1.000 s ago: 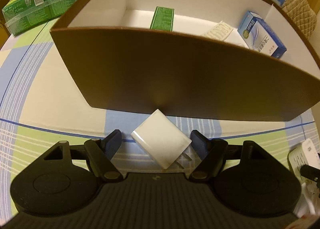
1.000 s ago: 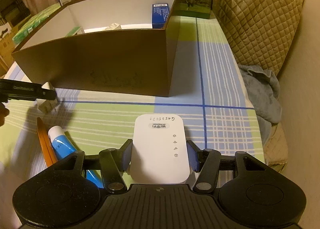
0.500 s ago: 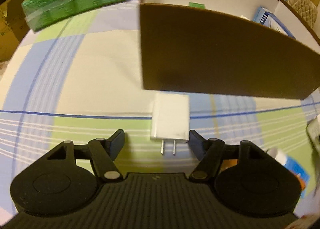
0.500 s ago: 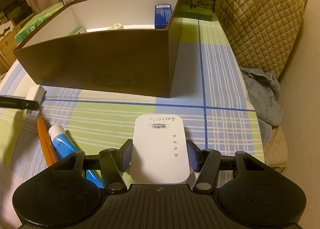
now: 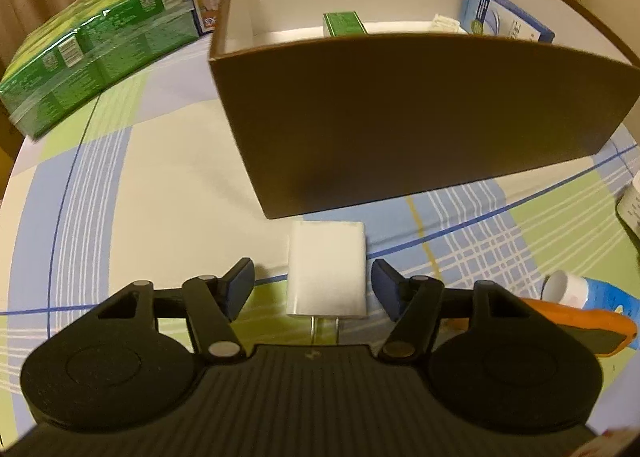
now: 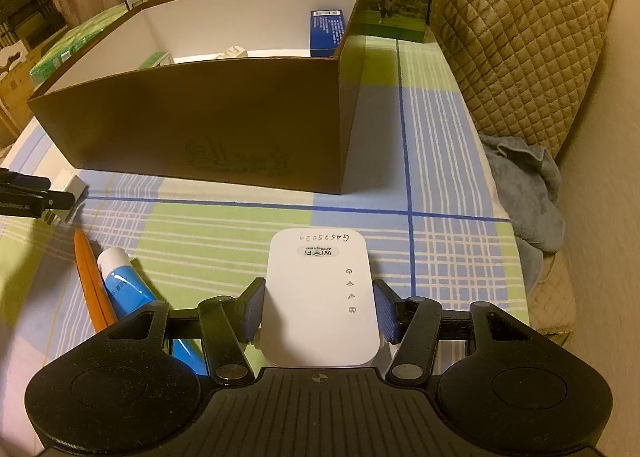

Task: Organize rigid objects
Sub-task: 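Grasp white charger with left tool while right tool holds the wifi extender, then carry white charger and wifi extender toward the brown box with both tools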

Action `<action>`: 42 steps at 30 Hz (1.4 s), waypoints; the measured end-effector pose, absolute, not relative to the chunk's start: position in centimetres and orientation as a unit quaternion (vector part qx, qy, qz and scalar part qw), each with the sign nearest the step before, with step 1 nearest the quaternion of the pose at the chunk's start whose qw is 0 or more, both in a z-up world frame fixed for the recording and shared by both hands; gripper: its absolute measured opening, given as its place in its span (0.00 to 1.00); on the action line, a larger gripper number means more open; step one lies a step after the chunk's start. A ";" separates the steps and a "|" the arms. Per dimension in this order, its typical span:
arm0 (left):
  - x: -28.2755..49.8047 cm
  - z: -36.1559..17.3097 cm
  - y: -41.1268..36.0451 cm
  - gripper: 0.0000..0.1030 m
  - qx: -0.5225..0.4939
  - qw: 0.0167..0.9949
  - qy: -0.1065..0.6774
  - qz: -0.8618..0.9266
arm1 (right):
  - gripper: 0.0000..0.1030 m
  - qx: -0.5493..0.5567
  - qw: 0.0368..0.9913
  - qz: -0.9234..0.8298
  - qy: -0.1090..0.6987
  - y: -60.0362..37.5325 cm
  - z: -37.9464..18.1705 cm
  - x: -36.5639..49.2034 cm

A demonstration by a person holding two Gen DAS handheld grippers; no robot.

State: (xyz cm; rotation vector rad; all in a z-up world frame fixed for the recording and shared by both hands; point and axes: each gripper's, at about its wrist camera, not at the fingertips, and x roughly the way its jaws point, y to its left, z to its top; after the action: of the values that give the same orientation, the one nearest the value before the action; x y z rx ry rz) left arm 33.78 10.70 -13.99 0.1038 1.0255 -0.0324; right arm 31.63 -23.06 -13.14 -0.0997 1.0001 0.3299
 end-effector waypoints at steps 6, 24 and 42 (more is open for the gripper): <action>33.5 -14.5 10.4 0.36 0.043 0.870 0.490 -0.026 | 0.51 -0.048 0.864 0.156 0.476 -22.9 -13.1 31.4; 30.5 -14.2 10.3 0.35 0.034 0.866 0.498 -0.029 | 0.51 -0.055 0.861 0.161 0.479 -22.5 -13.0 30.9; 28.3 -10.3 10.2 0.35 0.009 0.884 0.466 -0.041 | 0.51 -0.058 0.867 0.171 0.464 -21.9 -11.2 30.5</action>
State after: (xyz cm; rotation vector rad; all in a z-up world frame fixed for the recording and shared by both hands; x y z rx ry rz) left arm 28.28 10.20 -10.33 0.0188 0.9706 -0.0860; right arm 30.47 -21.87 -11.19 -0.1206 0.9722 0.3587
